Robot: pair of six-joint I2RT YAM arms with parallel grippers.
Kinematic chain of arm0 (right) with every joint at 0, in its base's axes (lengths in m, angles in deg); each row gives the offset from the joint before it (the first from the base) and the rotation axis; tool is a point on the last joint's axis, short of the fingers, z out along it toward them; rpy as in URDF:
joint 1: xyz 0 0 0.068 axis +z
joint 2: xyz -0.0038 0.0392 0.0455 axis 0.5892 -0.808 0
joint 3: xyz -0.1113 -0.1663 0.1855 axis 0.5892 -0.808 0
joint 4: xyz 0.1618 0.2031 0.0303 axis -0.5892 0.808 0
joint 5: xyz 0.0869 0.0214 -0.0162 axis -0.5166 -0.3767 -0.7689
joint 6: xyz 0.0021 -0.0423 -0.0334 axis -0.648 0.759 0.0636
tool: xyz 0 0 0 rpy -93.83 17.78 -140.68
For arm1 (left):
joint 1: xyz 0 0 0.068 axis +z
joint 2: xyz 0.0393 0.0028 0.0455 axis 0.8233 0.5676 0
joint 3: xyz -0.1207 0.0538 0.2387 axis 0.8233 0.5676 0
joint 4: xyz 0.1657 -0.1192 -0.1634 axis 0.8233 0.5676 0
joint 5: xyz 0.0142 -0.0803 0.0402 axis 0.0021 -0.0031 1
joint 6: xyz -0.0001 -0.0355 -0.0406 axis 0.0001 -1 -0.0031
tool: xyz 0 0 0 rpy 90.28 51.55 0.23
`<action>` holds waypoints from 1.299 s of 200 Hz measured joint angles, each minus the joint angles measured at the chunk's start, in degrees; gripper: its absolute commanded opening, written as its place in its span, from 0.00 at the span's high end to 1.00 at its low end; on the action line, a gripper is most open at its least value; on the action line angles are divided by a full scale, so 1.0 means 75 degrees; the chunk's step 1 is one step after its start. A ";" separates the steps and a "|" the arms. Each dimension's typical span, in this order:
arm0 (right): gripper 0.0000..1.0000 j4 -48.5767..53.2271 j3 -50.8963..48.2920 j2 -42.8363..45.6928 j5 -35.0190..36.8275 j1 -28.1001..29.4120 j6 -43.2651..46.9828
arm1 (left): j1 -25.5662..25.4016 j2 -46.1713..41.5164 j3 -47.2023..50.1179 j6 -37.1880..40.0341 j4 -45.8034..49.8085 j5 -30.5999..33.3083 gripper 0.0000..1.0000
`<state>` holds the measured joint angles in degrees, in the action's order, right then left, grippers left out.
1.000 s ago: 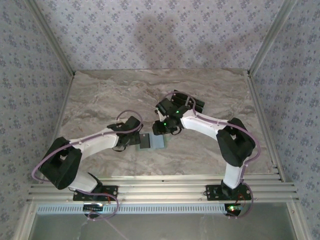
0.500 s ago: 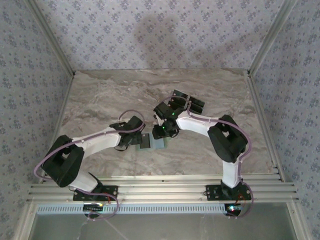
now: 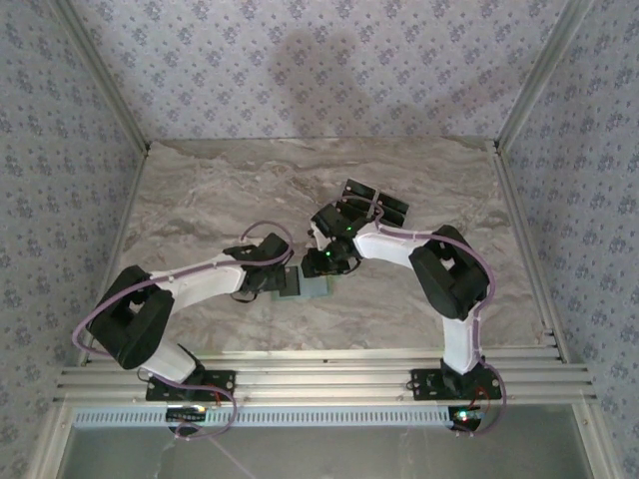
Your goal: Put the credit cards into the card holder
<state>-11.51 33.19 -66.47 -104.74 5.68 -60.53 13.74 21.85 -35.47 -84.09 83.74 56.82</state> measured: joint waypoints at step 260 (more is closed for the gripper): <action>0.56 -0.0997 -0.0443 0.0000 -0.0854 -0.0154 -0.0796 | -0.1617 -0.0280 0.0603 -0.0085 -0.1842 -0.0102 0.00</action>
<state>-18.99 29.86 -66.47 -111.14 4.52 -66.49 1.61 19.75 -30.95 -84.72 69.92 56.06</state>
